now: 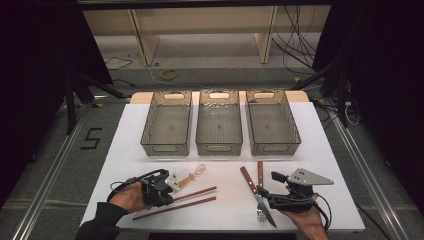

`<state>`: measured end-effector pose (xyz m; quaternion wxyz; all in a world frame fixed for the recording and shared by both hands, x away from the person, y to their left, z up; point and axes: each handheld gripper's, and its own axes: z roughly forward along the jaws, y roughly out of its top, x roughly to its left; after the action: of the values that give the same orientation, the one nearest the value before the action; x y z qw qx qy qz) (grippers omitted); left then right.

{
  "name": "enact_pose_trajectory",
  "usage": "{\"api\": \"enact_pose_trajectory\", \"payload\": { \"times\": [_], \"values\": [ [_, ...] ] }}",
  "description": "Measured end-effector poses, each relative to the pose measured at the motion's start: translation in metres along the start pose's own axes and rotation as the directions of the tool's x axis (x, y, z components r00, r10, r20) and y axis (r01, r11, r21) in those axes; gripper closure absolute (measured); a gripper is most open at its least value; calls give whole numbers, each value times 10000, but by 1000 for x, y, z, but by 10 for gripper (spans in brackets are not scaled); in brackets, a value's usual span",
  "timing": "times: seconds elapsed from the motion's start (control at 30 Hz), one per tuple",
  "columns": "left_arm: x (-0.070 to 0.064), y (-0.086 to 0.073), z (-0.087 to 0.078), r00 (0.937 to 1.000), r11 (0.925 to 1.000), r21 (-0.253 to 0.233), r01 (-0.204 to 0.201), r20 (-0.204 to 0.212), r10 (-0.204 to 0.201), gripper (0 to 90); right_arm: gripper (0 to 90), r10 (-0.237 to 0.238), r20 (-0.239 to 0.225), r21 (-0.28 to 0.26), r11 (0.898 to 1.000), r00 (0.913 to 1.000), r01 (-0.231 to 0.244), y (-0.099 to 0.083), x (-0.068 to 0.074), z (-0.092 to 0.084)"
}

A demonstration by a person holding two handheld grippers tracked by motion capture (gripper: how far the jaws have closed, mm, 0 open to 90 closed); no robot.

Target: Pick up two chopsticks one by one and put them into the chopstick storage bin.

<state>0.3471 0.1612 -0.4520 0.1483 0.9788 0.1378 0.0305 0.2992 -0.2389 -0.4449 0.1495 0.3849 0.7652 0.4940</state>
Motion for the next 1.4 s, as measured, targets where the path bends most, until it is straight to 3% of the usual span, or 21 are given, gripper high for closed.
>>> {"api": "enact_pose_trajectory", "payload": {
  "times": [0.03, 0.13, 0.3, 0.4, 0.43, 0.53, 0.63, 0.73, 0.77, 0.8, 0.87, 0.9, 1.0, 1.4],
  "values": [
    [0, 0, 0, 10000, 10000, 0, 0, 0, 0, 846, 266, 17, 5, -12, 10000, 10000, -17, 0, 0, 0],
    [3, -1, -10, 9993, 9971, -673, 354, -113, -362, 846, 266, 31, -4, -7, 10000, 10000, -31, 0, 0, 0],
    [9, -3, -24, 9944, 9770, -1884, 1000, -150, -1046, 845, 266, 24, 7, -84, 10000, 10000, -24, 0, 0, 0],
    [12, -2, -30, 9867, 9553, -2542, 1508, -199, -1611, 846, 266, 35, 30, -127, 9999, 10000, -35, 0, 0, -1],
    [13, -2, -32, 9831, 9441, -2811, 1720, -123, -1828, 846, 266, 57, 30, -122, 9999, 10000, -56, 0, 0, -1],
    [20, -1, -40, 9758, 9275, -3154, 2005, -201, -2178, 846, 266, 35, 29, -127, 9999, 10000, -35, 0, 0, 0],
    [28, 0, -47, 9630, 8960, -3696, 2462, -111, -2692, 846, 266, 59, 25, -125, 9999, 10000, -59, 0, 0, -1],
    [36, 1, -54, 9535, 8752, -4031, 2672, -205, -3006, 846, 266, 85, 28, -128, 9999, 10000, -85, 0, -1, -1],
    [42, 2, -59, 9465, 8659, -4148, 2794, -329, -3211, 846, 266, 98, 33, -130, 9999, 9999, -98, 0, -1, -1],
    [42, 2, -59, 9465, 8659, -4148, 2794, -329, -3211, 845, 266, 92, 33, -131, 9999, 10000, -91, 0, -1, -1],
    [50, 3, -64, 9370, 8472, -4404, 2973, -358, -3474, 846, 266, 97, 36, -134, 9999, 9999, -97, 0, -1, -1],
    [50, 3, -64, 9370, 8472, -4404, 2973, -358, -3474, 846, 266, 97, 36, -134, 9999, 9999, -97, 0, -1, -1],
    [58, 4, -68, 9285, 8281, -4642, 3144, -311, -3699, 845, 266, 86, 26, -99, 9999, 10000, -86, 0, -1, -1],
    [85, 14, -89, 9087, 7933, -5088, 3342, -494, -4145, 846, 266, 105, 16, -144, 9998, 9999, -105, 0, -1, -1]
  ]
}}
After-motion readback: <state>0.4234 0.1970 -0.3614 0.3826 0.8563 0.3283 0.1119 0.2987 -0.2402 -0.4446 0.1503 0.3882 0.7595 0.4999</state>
